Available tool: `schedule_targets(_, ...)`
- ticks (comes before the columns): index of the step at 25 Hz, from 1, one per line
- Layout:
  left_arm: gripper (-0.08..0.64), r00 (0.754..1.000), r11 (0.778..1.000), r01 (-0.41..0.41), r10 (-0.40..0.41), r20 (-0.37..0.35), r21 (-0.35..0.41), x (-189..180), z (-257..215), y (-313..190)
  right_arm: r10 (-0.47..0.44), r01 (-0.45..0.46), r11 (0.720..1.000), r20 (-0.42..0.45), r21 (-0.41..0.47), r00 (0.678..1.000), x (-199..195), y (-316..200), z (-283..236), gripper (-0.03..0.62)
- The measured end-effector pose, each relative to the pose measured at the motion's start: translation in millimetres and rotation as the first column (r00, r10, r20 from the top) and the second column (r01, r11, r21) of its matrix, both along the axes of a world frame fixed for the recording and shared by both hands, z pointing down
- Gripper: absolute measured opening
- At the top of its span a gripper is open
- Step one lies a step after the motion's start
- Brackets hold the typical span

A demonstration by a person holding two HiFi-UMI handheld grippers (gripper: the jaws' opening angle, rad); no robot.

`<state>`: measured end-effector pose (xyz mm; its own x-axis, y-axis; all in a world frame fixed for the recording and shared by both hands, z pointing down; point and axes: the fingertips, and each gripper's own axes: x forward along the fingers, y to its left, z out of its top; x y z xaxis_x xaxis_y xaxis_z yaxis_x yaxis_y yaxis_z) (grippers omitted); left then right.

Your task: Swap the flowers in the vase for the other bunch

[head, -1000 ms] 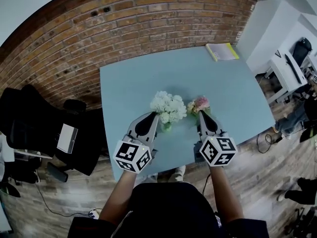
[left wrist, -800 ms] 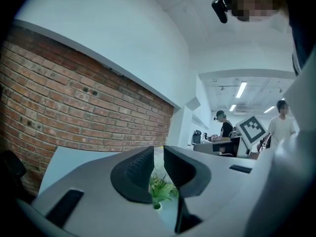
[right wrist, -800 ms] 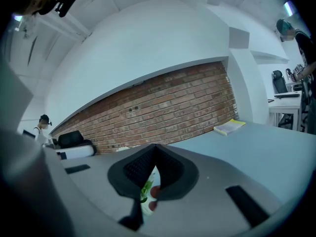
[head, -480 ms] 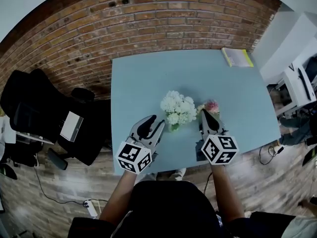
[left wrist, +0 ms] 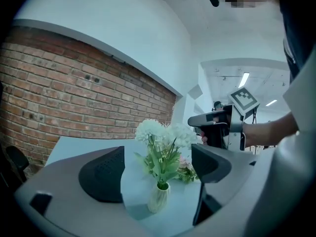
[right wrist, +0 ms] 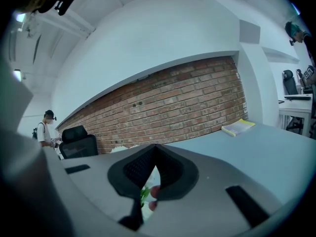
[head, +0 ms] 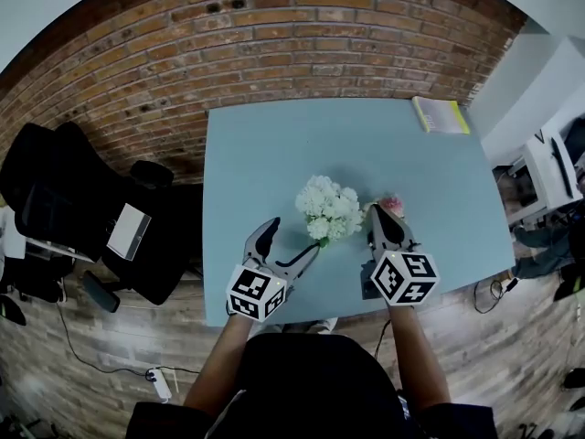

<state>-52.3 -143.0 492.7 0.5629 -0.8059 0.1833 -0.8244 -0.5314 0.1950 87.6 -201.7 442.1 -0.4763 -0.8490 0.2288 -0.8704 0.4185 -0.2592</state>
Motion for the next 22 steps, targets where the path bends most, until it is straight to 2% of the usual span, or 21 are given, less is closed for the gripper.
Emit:
schedule_targets(11, 0.573, 0.998, 0.998, -0.064, 0.064, 0.019, -0.003, 21.3, 16.9, -9.4, 0.000, 0.001, 1.000, -0.014, 0.009, 1.000, 2.6, -12.6, -3.2, 0.012)
schedule_targets(15, 0.596, 0.997, 0.998, -0.069, 0.069, 0.026, -0.005, 26.9, 19.8, -14.9, -0.003, 0.003, 1.000, -0.019, 0.015, 1.000, 2.9, -16.7, -5.4, 0.012)
schedule_targets(22, 0.597, 0.994, 0.996, -0.084, 0.084, 0.068, -0.016, 34.7, 29.0, -26.2, 0.007, -0.007, 1.000, -0.007, 0.015, 1.000, 6.9, -22.6, -6.1, 0.012)
